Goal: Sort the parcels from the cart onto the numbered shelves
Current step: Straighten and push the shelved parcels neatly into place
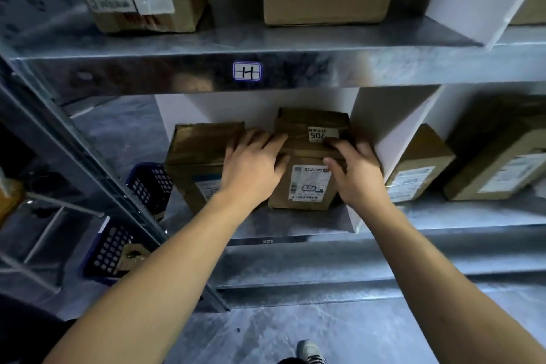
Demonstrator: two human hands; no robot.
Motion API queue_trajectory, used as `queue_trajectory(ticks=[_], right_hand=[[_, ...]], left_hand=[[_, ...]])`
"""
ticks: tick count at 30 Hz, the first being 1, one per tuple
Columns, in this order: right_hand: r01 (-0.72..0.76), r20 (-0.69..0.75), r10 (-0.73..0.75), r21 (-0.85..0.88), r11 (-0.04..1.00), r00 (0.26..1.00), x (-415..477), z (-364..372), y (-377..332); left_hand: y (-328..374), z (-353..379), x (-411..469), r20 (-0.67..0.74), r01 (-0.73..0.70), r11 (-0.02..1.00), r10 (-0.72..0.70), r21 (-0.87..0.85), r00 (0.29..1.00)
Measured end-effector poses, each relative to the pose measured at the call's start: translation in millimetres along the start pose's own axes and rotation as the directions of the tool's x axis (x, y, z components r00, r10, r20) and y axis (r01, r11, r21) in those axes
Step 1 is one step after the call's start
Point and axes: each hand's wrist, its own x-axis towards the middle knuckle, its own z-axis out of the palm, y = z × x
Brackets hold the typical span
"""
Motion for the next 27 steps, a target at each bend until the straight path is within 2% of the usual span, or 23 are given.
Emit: queue_trajectory(ticks=[7,12,16,20,25,27], right_hand=[[0.011,0.028,-0.009,-0.067,0.998,1.0,-2.5,-6.4,-5.3],[0.027,-0.008,-0.028,-0.061,0.998,1.0,-6.2,-6.8,-5.0],[0.036,-0.008,-0.036,-0.049,0.998,0.999,-6.6,-6.7,-5.1],[0.031,0.046,-0.026,-0.113,0.993,0.999,-3.4,-7.0,-9.7],[0.127,0.023,-0.125,-0.219,0.967,0.992,-2.2,-10.5,-30.3],[0.179,0.012,-0.181,-0.225,0.958,0.983,-0.8,-9.4,-41.1]], left_hand=[[-4.5,8.6,-4.1,0.019,-0.021,1.0,0.021,0.004,1.0],[-6.7,6.5,-4.2,0.003,-0.04,0.999,0.04,-0.006,0.999],[-9.6,7.3,-6.3,0.043,-0.018,1.0,0.019,-0.017,0.999],[-11.3,5.9,-6.5,0.061,-0.019,1.0,0.02,-0.01,0.998],[-19.9,-4.7,-7.1,0.106,-0.024,0.998,0.03,-0.059,0.994],[-29.7,-14.2,-8.2,0.082,-0.004,0.997,0.01,-0.074,0.997]])
